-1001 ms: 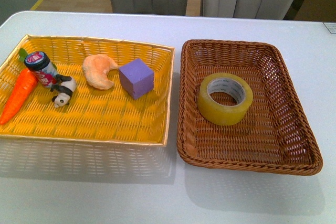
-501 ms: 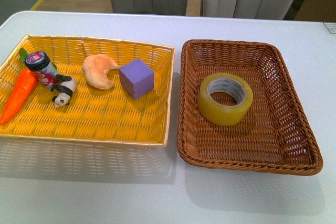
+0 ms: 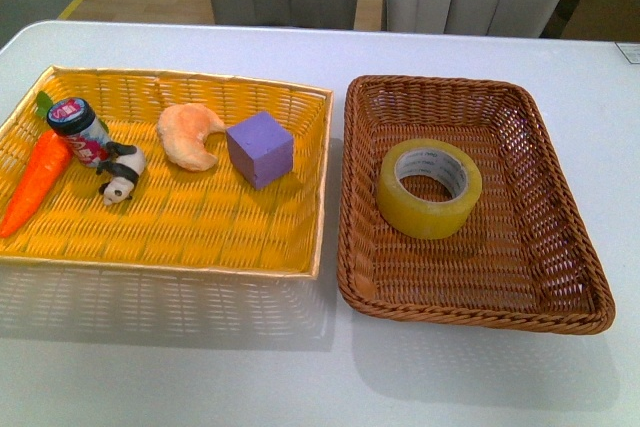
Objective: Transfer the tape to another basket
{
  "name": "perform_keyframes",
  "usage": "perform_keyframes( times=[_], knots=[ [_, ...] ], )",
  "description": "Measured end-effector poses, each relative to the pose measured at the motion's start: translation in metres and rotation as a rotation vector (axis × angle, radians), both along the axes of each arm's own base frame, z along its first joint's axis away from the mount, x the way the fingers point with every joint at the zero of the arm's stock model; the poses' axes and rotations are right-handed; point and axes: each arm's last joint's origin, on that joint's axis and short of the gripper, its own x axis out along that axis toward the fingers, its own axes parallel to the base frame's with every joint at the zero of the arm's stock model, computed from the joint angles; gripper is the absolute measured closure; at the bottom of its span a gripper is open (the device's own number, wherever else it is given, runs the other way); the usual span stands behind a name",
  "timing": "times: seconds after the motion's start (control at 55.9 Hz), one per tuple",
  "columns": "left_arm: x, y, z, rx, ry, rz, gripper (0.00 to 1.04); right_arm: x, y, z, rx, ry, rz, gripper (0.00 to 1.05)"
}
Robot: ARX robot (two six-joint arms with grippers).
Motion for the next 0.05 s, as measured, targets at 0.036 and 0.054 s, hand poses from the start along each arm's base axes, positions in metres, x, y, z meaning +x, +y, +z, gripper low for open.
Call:
perform_keyframes(
  times=[0.036, 0.054],
  knots=[
    [0.0000, 0.0000, 0.0000, 0.000, 0.000, 0.000, 0.09, 0.0000, 0.0000, 0.0000, 0.000, 0.000, 0.000, 0.09],
    [0.0000, 0.0000, 0.0000, 0.000, 0.000, 0.000, 0.09, 0.0000, 0.0000, 0.0000, 0.000, 0.000, 0.000, 0.09]
  ],
)
